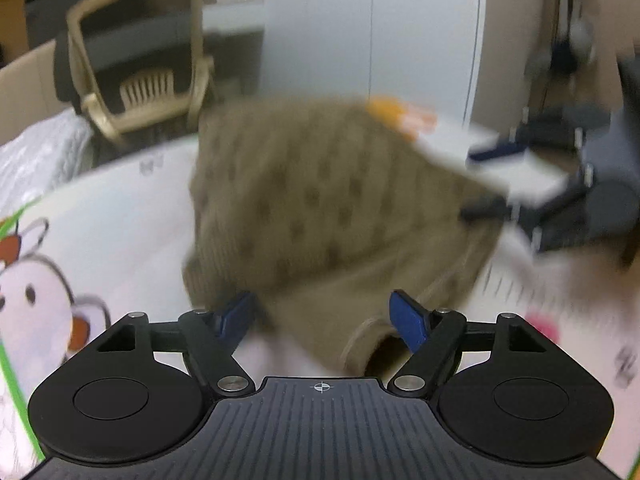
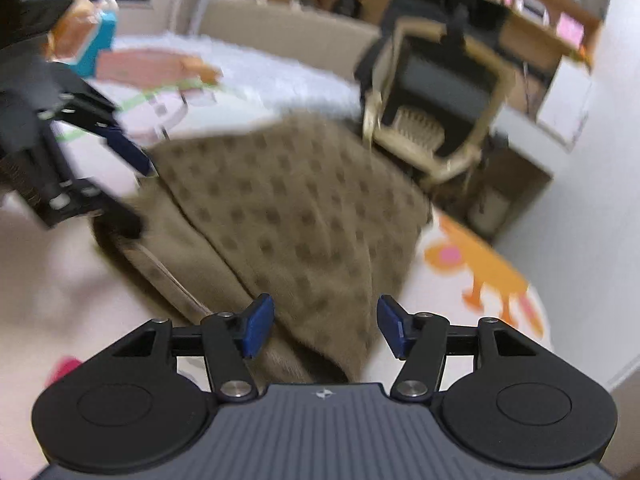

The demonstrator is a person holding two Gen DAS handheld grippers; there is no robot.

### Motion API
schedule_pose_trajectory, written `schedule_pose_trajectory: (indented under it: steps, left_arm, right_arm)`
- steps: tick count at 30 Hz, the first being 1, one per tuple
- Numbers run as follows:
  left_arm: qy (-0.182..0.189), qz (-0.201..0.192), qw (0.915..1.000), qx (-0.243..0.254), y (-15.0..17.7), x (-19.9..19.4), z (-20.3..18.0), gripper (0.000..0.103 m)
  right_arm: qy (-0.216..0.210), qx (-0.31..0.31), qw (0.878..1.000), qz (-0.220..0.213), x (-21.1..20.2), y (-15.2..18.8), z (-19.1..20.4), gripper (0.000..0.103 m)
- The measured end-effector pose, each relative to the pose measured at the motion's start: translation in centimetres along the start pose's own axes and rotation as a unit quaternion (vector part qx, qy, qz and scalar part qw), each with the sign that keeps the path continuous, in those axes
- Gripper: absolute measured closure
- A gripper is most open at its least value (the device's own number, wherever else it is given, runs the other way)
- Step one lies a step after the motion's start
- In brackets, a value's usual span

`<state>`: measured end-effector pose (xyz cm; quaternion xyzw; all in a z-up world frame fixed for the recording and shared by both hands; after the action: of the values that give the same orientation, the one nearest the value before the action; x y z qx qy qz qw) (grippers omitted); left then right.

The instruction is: Fold clothes

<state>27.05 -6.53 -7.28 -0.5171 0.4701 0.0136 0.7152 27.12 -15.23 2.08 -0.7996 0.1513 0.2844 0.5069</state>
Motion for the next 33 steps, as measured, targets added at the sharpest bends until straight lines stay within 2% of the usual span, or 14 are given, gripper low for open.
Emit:
schedule_pose_trajectory:
  steps: [4,6,8,9,10,13,16,18,21,22,26,29,31,33]
  left_arm:
    - [-0.002,0.026,0.9997,0.002,2.8,-1.5,1.2,0.018]
    - [0.024,0.029,0.999,-0.021,3.5,-2.6,2.0,0.018]
    - [0.053,0.01,0.9968,-0.059,2.7,-4.1,3.2,0.017]
    - [0.065,-0.014,0.994,-0.087,1.6,-4.6,4.2,0.01]
    - [0.076,-0.037,0.9898,-0.115,0.4,-5.2,5.2,0.009]
    - [0.088,-0.101,0.9715,-0.196,-3.1,-4.5,8.9,0.008]
    - [0.087,-0.126,0.9527,-0.263,-5.6,-0.7,11.8,0.007]
    - [0.092,-0.111,0.9484,-0.283,-6.1,2.4,12.3,0.007]
    - [0.097,-0.062,0.9497,-0.291,-5.4,6.1,11.6,0.005]
    - [0.099,-0.057,0.9474,-0.299,-5.1,6.6,11.4,0.003]
    - [0.115,-0.051,0.942,-0.311,-5.0,6.3,10.9,0.004]
    - [0.186,-0.046,0.9278,-0.32,-4.9,5.9,9.5,0.009]
    - [0.188,-0.06,0.9316,-0.305,-4.8,5.0,9.0,0.009]
    - [0.196,-0.076,0.9269,-0.311,-4.4,3.4,9.9,0.009]
  right_arm:
    - [0.007,0.015,1.0,0.01,-1.1,1.3,-1.6,0.041]
    - [-0.003,0.038,0.999,0.007,-2.0,1.3,-2.5,0.04]
    - [-0.024,0.073,0.997,-0.01,-3.0,0.5,-3.5,0.03]
    - [-0.035,0.094,0.995,-0.023,-3.4,-0.1,-4.0,0.025]
    - [-0.044,0.116,0.992,-0.038,-3.6,-1.0,-4.6,0.02]
    - [-0.081,0.166,0.981,-0.059,-2.2,-3.7,-5.8,0.019]
    - [-0.081,0.174,0.98,-0.061,1.0,-5.6,-5.8,0.019]
    - [-0.065,0.176,0.981,-0.046,3.4,-5.8,-5.8,0.019]
    - [-0.018,0.119,0.993,-0.019,6.0,-4.4,-5.0,0.019]
    - [-0.001,0.099,0.995,-0.009,6.8,-3.9,-4.8,0.019]
    - [0.008,0.076,0.997,-0.026,6.8,-4.0,-3.8,0.017]
    - [0.008,0.029,0.999,-0.039,7.1,-5.6,-1.4,0.02]
    - [0.004,0.018,0.999,-0.041,7.5,-6.8,0.1,0.024]
    - [-0.002,0.014,0.999,-0.044,8.2,-8.1,1.5,0.026]
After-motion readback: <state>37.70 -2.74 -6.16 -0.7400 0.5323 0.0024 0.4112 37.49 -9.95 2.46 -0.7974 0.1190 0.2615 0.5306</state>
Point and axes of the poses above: each gripper's, at about its wrist camera, not at the fingertips, and x roughly the way its jaws point, z to its left, y to its underside, the point moved 7 cm from there along x, roughly the way its jaws point, and after that the axes turned 1 degree about y, right-handed, at the moved point
